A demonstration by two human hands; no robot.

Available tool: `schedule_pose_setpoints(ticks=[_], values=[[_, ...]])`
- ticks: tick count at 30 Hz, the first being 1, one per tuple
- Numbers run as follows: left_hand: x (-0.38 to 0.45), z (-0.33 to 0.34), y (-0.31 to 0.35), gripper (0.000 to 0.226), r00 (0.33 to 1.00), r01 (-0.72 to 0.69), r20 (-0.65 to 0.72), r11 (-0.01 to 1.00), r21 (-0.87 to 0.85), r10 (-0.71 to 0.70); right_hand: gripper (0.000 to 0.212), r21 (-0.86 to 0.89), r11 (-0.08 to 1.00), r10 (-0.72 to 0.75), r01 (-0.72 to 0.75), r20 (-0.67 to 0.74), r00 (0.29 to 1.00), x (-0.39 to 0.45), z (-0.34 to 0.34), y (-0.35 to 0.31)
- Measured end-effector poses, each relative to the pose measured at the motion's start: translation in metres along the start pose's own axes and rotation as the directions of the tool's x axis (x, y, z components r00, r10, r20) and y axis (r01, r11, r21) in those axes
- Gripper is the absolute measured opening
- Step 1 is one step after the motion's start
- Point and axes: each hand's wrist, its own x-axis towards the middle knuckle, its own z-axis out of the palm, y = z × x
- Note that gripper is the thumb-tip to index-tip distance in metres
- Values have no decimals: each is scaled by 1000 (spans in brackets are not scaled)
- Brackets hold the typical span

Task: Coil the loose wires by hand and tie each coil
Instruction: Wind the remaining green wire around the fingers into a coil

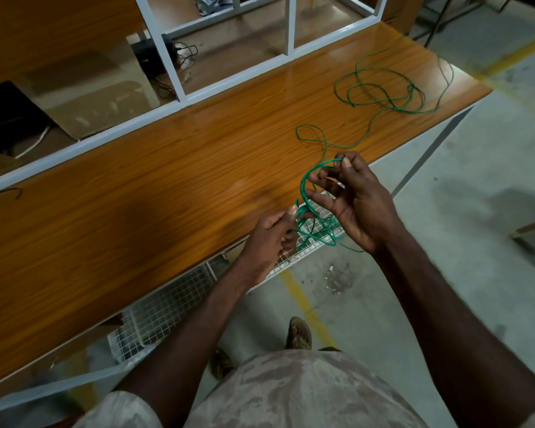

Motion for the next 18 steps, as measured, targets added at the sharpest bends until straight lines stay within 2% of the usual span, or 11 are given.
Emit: schedule_pose_setpoints(ticks=[4,7,13,16,18], values=[[-3,-4,1,41,999,35,7,996,-79,-34,15,-37,999,-4,4,-2,1000,-2,-1,1],[-5,-8,1,48,999,35,-4,990,-133,-35,19,-227,974,-25,20,-19,1000,-1,-6,5],[-8,-14,6,40,1000,4,-18,984,-176,-8,45,-440,895,86,-78,-3,996,-12,-16,21],[-6,-18,5,43,1000,6,10,977,-213,-4,69,-475,872,146,-120,18,989,-20,-20,34],[-5,-20,4,49,999,10,39,976,-216,-2,73,-533,840,149,-98,54,987,-24,-19,36]])
